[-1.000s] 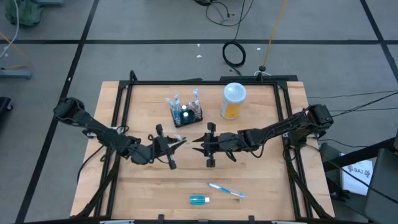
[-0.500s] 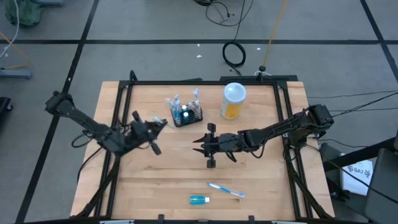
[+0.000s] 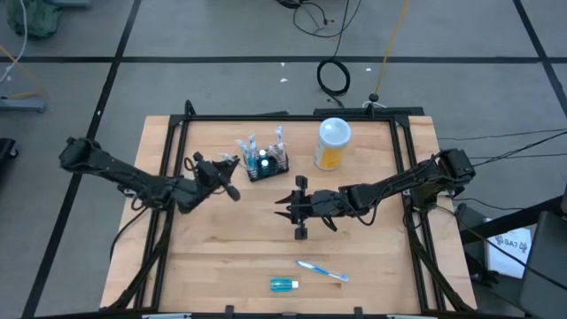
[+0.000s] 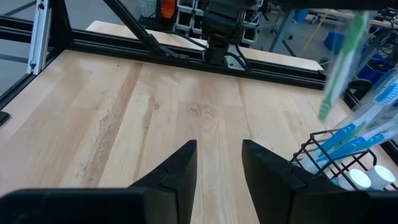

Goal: Pick & Place toothbrushing station
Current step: Put the green toothbrush into the black mesh organizer

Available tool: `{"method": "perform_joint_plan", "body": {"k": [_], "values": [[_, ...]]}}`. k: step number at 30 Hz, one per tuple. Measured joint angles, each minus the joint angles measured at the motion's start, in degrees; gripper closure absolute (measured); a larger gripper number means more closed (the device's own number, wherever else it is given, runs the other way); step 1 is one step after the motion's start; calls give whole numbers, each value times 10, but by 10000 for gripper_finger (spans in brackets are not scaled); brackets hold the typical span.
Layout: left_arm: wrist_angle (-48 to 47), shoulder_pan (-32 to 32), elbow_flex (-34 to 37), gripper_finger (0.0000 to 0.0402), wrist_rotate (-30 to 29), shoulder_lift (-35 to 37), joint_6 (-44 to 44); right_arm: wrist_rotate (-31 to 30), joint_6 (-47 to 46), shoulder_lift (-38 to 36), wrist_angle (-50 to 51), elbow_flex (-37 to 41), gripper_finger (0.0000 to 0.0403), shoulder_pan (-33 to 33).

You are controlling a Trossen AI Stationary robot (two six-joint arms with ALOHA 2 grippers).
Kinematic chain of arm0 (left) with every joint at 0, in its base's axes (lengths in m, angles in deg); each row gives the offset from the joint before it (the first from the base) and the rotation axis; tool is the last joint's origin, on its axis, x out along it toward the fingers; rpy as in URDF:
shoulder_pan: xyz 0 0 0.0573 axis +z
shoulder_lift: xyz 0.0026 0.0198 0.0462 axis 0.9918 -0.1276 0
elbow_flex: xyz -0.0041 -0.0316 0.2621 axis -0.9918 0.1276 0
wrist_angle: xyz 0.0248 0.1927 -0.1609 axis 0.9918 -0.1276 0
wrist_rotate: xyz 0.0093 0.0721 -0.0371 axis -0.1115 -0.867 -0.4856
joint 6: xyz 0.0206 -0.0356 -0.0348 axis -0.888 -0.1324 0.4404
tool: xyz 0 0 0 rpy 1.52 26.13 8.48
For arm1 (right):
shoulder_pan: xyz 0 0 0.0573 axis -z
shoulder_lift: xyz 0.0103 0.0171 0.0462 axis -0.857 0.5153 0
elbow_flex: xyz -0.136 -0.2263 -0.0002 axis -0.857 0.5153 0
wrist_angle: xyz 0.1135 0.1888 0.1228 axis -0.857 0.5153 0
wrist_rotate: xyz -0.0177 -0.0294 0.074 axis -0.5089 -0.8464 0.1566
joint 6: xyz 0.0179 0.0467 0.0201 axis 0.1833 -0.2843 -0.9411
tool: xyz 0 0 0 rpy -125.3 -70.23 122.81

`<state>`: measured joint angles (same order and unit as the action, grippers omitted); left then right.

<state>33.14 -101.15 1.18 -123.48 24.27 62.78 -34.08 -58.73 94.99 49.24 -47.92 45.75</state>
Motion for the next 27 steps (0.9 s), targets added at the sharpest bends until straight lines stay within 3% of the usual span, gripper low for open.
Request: {"method": "perform_joint_plan", "body": {"k": [3,7,17,22,27], "values": [[28,32,15,392,53,0,-30,0,0,0,0,0,284,2],[33,78,23,391,110,-21,4,0,0,0,0,0,284,6],[24,134,24,386,166,-69,38,0,0,0,0,0,284,5],[-8,166,24,391,233,-104,111,0,0,0,0,0,284,5],[-2,191,22,366,246,-138,123,0,0,0,0,0,284,5]]}}
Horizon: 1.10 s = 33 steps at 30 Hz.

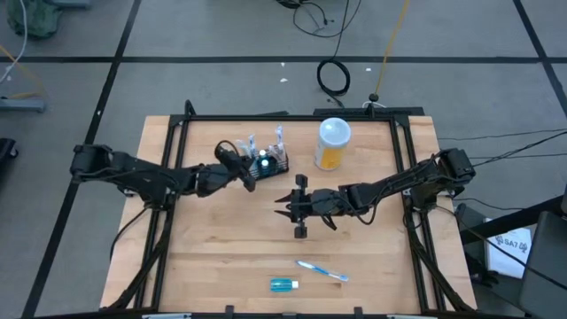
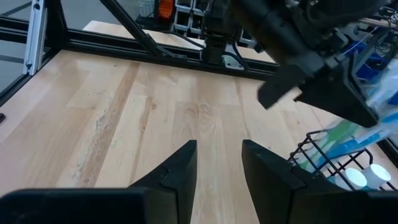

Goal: Pick & Place toothbrushing station
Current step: Put the green toothbrush into the black mesh organizer

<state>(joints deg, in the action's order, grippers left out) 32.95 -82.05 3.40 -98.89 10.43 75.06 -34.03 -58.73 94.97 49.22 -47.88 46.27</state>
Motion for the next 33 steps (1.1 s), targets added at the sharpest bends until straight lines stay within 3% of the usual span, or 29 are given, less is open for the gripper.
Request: {"method": "perform_joint_plan", "body": {"k": [7,19,23,33], "values": [[-20,12,1,326,58,-14,5,0,0,0,0,0,284,0],[-43,-9,-17,268,63,15,1,0,0,0,0,0,284,0],[-100,-18,-32,245,63,49,-5,0,0,0,0,0,284,0],[-230,-56,-43,222,62,121,93,0,0,0,0,0,284,0]]}}
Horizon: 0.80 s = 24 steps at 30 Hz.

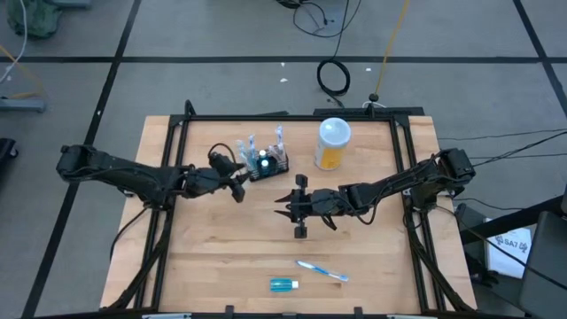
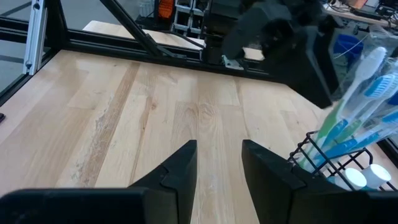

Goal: Pick & Place toothbrushing station
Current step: Put the green toothbrush into the black mesh organizer

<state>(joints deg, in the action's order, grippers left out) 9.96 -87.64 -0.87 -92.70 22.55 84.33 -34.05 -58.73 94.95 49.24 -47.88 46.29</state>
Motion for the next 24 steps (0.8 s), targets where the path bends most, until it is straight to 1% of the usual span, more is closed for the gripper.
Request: {"method": "perform_joint_plan", "body": {"k": [8,16,18,22,24], "values": [[-10,-76,0,222,0,7,17,0,-29,0,3,0,284,-2],[-26,-122,0,222,-9,7,45,0,-65,0,13,0,284,-2],[-45,-127,0,222,-42,6,46,0,-65,0,21,0,284,-2],[-65,-122,0,222,-163,6,41,0,-65,0,18,0,284,-2],[-63,-112,0,222,-191,7,19,0,-71,0,17,0,284,-2]]}}
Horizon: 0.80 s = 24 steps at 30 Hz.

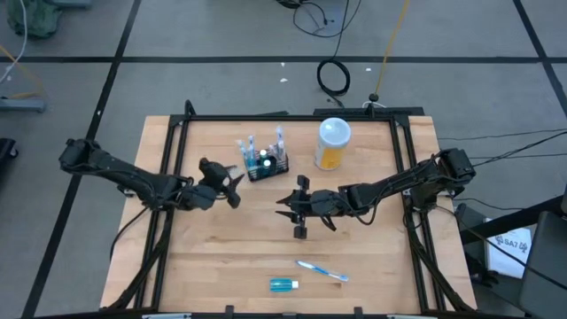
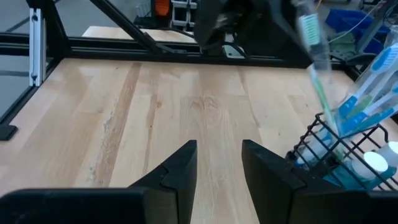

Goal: Pick & Place toothbrushing station
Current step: Put the green toothbrush into the black mesh organizer

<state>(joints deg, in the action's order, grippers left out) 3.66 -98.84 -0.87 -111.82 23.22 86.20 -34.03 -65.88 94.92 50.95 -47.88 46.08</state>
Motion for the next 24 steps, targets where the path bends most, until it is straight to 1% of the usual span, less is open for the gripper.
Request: {"method": "perform_joint_plan", "body": {"k": [2,4,7,8,12,16,18,21,23,24], "values": [[8,16,0,222,2,0,-24,0,-12,0,0,0,284,0],[18,32,0,227,17,0,-29,0,-15,0,0,0,284,0],[47,57,0,241,50,0,-14,0,-15,0,0,0,284,0],[61,65,0,247,63,0,-22,0,-15,0,0,0,284,0],[109,95,0,277,105,0,-75,0,-15,0,0,0,284,0],[141,131,0,322,136,0,-97,0,-15,0,0,0,284,0],[145,153,0,349,167,0,-98,0,-15,0,0,0,284,0],[139,189,0,390,241,0,-97,0,-15,0,0,0,284,0],[134,210,0,394,281,0,-89,0,-15,0,0,0,284,0],[131,220,0,393,291,0,-84,0,-15,0,0,0,284,0]]}}
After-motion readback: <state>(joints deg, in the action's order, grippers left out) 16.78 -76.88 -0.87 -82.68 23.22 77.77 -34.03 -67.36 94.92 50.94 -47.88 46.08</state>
